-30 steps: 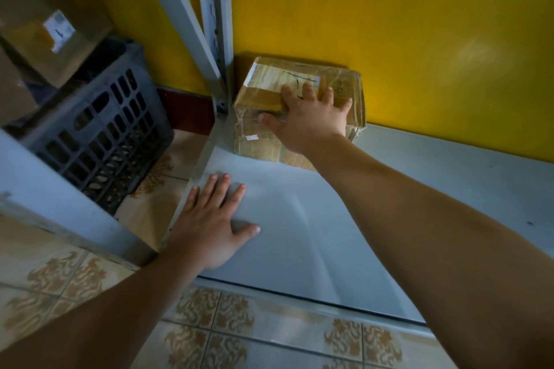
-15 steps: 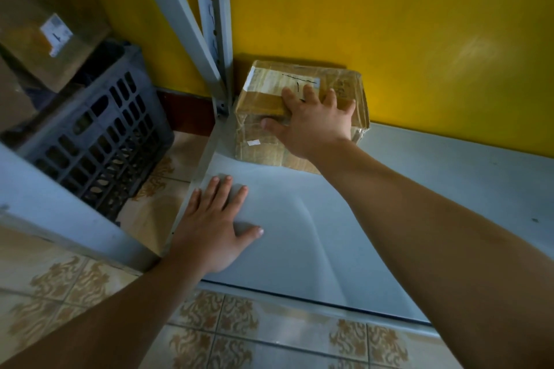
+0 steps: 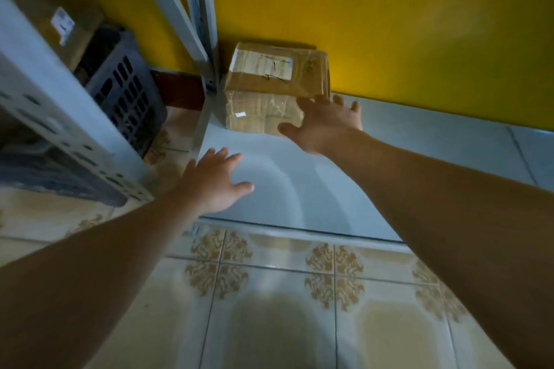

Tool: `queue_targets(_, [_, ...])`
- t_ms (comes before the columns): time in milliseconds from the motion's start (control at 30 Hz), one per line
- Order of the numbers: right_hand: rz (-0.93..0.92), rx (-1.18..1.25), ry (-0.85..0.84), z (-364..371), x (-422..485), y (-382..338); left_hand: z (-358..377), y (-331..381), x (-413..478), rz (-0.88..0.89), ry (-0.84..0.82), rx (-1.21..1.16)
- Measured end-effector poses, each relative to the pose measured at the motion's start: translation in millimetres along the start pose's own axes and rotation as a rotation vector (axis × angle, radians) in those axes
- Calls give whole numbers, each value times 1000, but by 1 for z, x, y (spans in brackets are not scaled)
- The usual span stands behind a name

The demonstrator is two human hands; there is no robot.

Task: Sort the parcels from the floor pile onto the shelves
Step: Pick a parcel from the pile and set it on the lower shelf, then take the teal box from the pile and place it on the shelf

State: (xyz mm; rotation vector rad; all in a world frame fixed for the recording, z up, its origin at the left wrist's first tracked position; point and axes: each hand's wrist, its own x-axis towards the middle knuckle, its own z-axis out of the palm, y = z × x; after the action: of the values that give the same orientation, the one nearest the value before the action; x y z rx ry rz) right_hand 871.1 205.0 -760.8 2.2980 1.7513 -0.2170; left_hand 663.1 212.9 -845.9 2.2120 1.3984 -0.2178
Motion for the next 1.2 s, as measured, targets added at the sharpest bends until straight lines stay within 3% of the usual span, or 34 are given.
queue_targets(267, [32, 10, -140, -77, -163, -1, -88, 49, -164, 101, -118, -1])
queue_targets(867, [-127, 107, 3, -381, -547, -34, -304, 146, -633, 26, 21, -59])
queue_targets(1033, [-180, 133, 81, -476, -605, -79, -379, 135, -729, -6, 83, -65])
queue_targets(1200, [-266, 167, 174, -550, -648, -167, -451, 81, -806, -33, 226, -49])
